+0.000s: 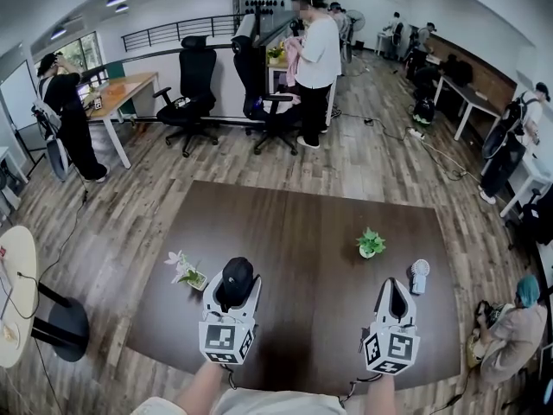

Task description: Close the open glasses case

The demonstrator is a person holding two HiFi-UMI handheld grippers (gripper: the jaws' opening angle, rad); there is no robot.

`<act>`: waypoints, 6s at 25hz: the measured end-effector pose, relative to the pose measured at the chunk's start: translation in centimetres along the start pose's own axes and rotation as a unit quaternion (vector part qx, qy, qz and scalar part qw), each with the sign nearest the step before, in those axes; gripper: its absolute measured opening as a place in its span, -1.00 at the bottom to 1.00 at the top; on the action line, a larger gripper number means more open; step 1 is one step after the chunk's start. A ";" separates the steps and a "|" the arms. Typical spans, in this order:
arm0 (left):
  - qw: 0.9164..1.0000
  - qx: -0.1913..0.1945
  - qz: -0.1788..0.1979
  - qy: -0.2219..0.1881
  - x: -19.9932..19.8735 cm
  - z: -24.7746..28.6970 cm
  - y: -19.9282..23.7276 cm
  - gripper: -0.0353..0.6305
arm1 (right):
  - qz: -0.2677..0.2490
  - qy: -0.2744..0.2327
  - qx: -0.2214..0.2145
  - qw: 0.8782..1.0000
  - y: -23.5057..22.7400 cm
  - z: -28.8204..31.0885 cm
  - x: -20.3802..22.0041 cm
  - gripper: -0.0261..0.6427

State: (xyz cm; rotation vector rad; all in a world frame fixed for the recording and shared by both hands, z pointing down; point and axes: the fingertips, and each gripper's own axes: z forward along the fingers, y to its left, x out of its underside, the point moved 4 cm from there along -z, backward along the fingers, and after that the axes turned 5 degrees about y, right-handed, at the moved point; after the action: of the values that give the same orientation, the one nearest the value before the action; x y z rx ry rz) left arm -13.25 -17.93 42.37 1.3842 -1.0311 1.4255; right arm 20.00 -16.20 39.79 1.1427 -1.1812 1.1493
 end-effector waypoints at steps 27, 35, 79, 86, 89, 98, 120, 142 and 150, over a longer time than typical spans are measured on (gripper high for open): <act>0.855 0.120 -0.185 0.470 25.3 1.8 -7.1 -0.10 | -0.001 0.038 -0.026 0.999 1.3 0.1 3.0 -0.92; 0.871 0.123 -0.136 0.456 26.1 1.5 -7.7 -0.10 | 0.004 0.045 -0.028 0.999 1.5 0.2 3.7 -0.92; 0.981 0.077 -0.057 0.168 6.4 2.4 -3.3 0.32 | -0.020 0.021 -0.032 0.999 1.6 0.3 1.2 -0.92; 0.995 0.064 -0.017 0.068 0.2 1.5 -2.5 0.30 | -0.021 0.006 -0.025 0.999 1.4 0.1 0.2 -0.92; 0.998 0.056 0.020 0.010 -2.5 0.8 -2.3 0.28 | -0.024 -0.003 -0.021 0.999 1.3 -0.1 -0.3 -0.92; 0.995 0.070 0.054 -0.042 -3.4 -0.3 -3.1 0.20 | -0.030 -0.016 -0.023 0.999 1.6 -0.4 -1.1 -0.92; 0.998 0.054 0.028 -0.035 -2.0 -0.3 -2.6 -0.42 | -0.029 -0.014 -0.029 0.999 2.1 -0.6 -0.7 -0.92; 1.000 0.006 -0.006 -0.005 -0.8 -0.2 -0.7 -0.88 | -0.040 -0.013 -0.050 0.998 2.9 -0.2 -1.3 -0.92; 1.000 0.011 -0.004 0.000 -0.7 0.1 -0.9 -0.88 | -0.034 -0.005 -0.056 0.998 3.2 0.3 -0.9 -0.92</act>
State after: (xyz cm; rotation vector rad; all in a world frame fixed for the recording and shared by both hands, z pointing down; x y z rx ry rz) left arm -12.33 -17.84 41.66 1.4031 -1.0126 1.4353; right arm 16.77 -16.32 39.01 1.0958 -1.1920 1.0139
